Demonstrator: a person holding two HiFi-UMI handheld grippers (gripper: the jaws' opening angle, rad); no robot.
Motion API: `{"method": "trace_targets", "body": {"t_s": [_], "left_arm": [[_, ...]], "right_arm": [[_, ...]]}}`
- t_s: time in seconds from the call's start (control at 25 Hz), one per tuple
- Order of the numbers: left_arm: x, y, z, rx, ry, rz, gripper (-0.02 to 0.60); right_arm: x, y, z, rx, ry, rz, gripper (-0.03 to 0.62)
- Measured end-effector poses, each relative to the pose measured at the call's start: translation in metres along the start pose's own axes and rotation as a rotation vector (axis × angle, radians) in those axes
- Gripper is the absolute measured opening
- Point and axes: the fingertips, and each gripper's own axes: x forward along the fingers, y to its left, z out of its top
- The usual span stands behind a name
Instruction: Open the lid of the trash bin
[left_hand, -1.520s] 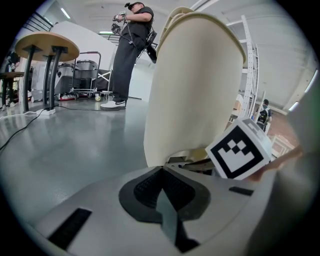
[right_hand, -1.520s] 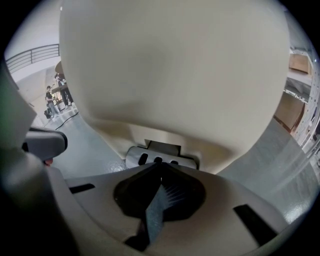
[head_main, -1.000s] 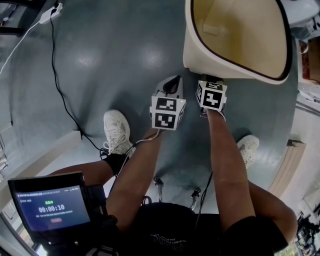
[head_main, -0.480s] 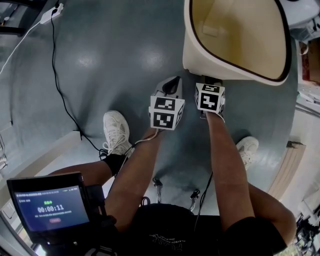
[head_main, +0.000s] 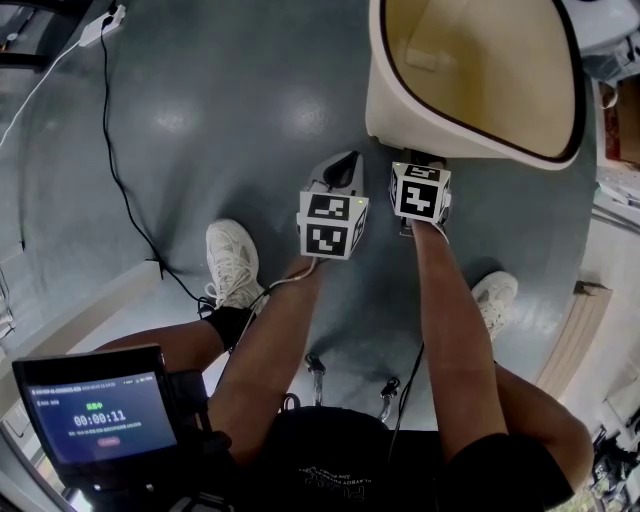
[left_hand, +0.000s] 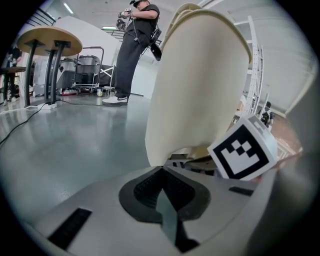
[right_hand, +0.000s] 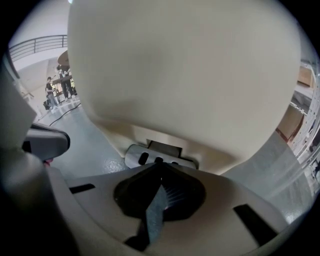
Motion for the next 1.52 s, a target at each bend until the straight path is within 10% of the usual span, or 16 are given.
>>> {"method": "trace_targets", "body": {"t_s": [1.52], "left_arm": [[0.0029, -0.0070, 0.0040, 0.024, -0.011, -0.018, -0.003]], "right_arm": [[-0.0038, 0.0003, 0.0078, 0.075, -0.013, 0.074, 0.005]]}}
